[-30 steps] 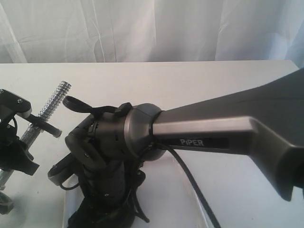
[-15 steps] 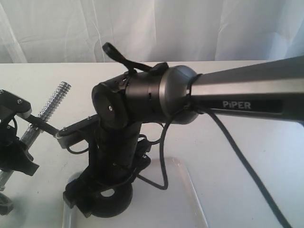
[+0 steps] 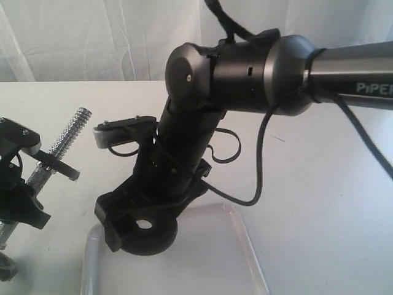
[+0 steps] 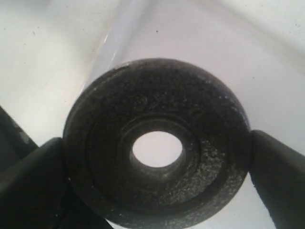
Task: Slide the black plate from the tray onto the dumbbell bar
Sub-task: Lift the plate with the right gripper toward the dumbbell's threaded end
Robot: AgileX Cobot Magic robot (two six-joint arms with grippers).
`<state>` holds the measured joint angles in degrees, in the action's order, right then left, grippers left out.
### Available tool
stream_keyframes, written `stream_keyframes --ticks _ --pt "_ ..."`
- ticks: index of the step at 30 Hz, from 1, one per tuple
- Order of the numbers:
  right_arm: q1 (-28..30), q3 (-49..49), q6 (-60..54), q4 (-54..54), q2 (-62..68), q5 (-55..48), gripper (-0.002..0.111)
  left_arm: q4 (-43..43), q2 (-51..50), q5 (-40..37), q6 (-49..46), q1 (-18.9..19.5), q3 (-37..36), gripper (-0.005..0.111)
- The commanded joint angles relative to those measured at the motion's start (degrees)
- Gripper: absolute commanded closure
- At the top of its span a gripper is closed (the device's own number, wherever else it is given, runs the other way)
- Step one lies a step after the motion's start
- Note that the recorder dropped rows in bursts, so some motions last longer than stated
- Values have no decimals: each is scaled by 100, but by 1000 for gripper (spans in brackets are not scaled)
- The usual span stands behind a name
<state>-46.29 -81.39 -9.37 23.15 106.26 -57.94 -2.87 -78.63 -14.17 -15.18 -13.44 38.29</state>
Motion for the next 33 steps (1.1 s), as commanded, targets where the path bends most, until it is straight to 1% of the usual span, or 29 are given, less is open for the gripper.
stream_keyframes --ticks 1,5,9,14,17,19,20,21,25,33 --pt "316 -3 -437 666 -347 -84 108 -182 269 454 -31 -261 153 107" --pt "589 -3 -779 1213 -510 -192 108 -182 269 454 -174 -471 153 107" --pt "818 -3 -1093 1683 -704 -305 108 -182 269 383 -248 -494 153 107" --pt "1132 -3 -1189 1837 -903 -472 108 -182 269 343 -259 -494 153 107" --pt "1350 -3 -1485 2275 -955 -736 108 -182 269 344 -259 -507 153 107" --pt "1554 -3 -1744 2801 -960 -876 108 -182 269 344 -311 -657 153 107" --pt "1612 -3 -1787 2901 -960 -902 108 -182 269 344 -349 -708 153 107" --pt "1709 -3 -1860 2956 -960 -920 108 -182 269 331 -447 -810 153 107" --pt "1980 -3 -1951 3012 -960 -1203 108 -182 269 320 -561 -1017 153 107" --pt "2690 -3 -2313 3370 -960 -1203 108 -182 269 346 -576 -1067 153 107"
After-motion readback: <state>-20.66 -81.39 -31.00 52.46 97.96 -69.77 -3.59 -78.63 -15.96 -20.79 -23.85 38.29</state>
